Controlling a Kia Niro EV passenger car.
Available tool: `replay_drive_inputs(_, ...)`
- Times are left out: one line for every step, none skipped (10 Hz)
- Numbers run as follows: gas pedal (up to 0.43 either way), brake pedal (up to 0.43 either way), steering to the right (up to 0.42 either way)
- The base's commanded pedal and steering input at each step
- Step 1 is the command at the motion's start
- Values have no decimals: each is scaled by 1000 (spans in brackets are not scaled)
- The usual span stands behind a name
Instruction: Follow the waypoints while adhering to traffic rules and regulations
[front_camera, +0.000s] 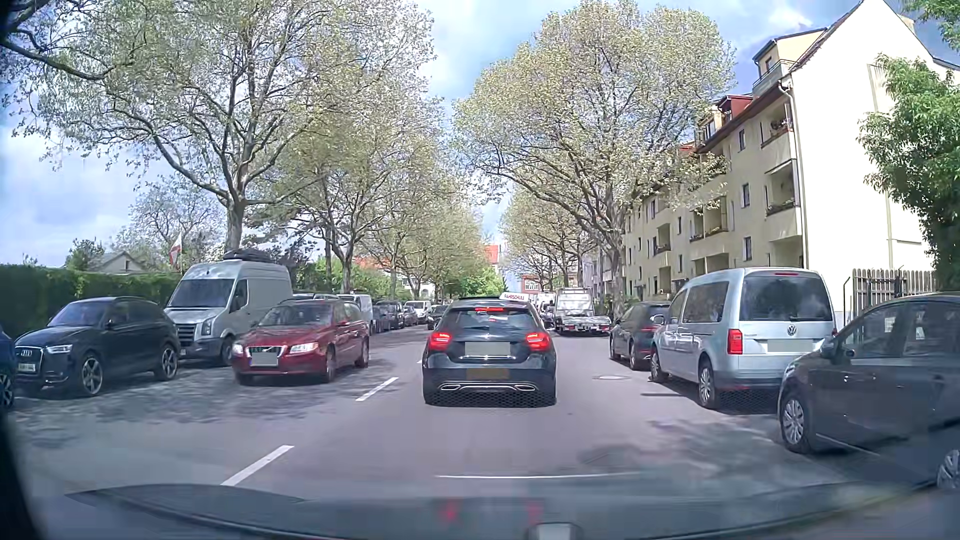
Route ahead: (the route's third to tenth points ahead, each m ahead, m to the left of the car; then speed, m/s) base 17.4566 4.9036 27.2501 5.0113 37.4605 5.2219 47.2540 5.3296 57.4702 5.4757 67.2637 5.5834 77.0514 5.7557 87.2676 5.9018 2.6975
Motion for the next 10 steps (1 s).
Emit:
replay_drive_inputs(0,30,-6)
replay_drive_inputs(0,30,-2)
replay_drive_inputs(0,24,1)
replay_drive_inputs(0,24,3)
replay_drive_inputs(0,24,3)
replay_drive_inputs(0,24,2)
replay_drive_inputs(0,24,2)
replay_drive_inputs(0,24,2)
replay_drive_inputs(0,43,2)
replay_drive_inputs(0,67,2)
